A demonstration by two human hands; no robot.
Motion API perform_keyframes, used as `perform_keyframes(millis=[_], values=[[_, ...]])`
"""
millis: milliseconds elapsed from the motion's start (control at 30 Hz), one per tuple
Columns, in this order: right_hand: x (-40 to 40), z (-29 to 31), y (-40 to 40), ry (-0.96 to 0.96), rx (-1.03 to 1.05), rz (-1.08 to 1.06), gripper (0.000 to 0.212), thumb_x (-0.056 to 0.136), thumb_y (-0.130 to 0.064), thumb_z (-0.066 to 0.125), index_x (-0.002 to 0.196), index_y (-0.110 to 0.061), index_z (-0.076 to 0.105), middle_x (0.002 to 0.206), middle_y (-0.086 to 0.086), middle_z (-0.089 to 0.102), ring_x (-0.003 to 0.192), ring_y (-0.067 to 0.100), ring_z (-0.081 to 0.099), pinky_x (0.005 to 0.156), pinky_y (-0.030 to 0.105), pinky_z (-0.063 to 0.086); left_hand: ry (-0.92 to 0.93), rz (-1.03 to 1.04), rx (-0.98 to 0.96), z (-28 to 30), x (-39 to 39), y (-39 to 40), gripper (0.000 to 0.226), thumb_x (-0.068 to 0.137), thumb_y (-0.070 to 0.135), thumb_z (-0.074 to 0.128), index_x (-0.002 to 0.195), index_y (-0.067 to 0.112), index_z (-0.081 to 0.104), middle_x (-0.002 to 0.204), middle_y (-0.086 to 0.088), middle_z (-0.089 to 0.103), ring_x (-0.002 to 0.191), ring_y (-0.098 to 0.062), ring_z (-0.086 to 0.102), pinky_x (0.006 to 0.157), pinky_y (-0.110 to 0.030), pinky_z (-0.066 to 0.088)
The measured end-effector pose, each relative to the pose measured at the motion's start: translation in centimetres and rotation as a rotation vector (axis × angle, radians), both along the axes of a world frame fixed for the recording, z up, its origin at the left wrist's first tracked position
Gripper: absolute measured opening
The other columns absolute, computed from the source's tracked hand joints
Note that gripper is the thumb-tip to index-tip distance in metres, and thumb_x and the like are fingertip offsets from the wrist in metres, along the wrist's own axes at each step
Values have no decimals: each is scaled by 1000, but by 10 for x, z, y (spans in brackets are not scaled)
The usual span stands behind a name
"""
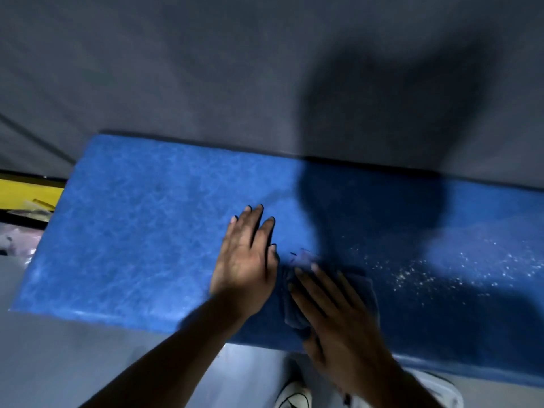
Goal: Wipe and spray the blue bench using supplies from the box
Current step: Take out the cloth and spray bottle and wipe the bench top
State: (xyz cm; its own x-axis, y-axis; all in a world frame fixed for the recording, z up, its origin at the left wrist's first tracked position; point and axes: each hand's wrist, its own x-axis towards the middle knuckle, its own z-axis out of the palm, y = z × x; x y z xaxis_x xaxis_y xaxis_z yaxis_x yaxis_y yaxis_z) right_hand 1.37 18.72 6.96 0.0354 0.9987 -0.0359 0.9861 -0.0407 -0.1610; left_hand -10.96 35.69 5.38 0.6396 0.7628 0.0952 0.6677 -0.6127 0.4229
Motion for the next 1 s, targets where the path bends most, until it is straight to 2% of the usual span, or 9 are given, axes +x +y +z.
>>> perform_keyframes(millis=[100, 200, 267, 367, 533, 700, 1000], values=[[48, 9, 21, -73, -84, 195, 76, 72, -37, 55, 148, -26, 50, 166, -4, 32, 155, 23, 28, 119, 52, 32, 2, -2, 28, -2, -2, 0, 46, 98, 24, 50, 140, 8, 56, 159, -14, 42, 152, -31, 34, 125, -50, 25], [90, 10, 56, -101, -90, 195, 77, 72, -34, 52, 149, -25, 48, 168, -2, 30, 155, 24, 27, 120, 51, 31, -2, 10, 45, -1, -1, -1, 46, 96, 22, 51, 140, 8, 57, 158, -14, 43, 151, -31, 34, 124, -50, 26], [109, 9, 77, -101, -76, 140, 76, 71, -32, 49, 147, -24, 51, 165, 0, 36, 152, 28, 34, 118, 52, 34, 2, 19, 43, -1, 1, -2, 47, 95, 22, 50, 140, 9, 57, 159, -13, 42, 152, -30, 34, 125, -50, 26], [127, 3, 98, -110, -86, 74, 77, 72, -34, 46, 148, -22, 50, 163, 2, 39, 151, 30, 34, 121, 52, 30, 6, 17, 45, -1, 1, -1, 48, 95, 23, 47, 141, 9, 56, 160, -12, 41, 153, -28, 32, 125, -49, 24], [138, -2, 118, -60, -77, -340, 78, 78, -49, 41, 152, -24, 43, 165, 3, 34, 154, 30, 27, 123, 53, 23, 1, 18, 72, -2, 0, -2, 47, 95, 22, 49, 139, 9, 57, 158, -12, 43, 151, -29, 34, 126, -48, 25], [105, 2, 85, 44, -50, -650, 74, 84, -47, 45, 154, -25, 40, 167, 5, 30, 155, 34, 20, 126, 56, 16, -1, 6, 95, -1, -2, -2, 45, 96, 20, 48, 138, 6, 58, 156, -16, 45, 150, -33, 37, 124, -51, 27], [36, 8, -19, 20, -85, -678, 78, 72, -49, 51, 147, -30, 52, 162, 3, 40, 151, 37, 33, 121, 60, 26, 26, 5, 35, 0, -3, -5, 50, 96, 25, 45, 143, 9, 52, 159, -14, 40, 153, -30, 30, 127, -49, 21]])
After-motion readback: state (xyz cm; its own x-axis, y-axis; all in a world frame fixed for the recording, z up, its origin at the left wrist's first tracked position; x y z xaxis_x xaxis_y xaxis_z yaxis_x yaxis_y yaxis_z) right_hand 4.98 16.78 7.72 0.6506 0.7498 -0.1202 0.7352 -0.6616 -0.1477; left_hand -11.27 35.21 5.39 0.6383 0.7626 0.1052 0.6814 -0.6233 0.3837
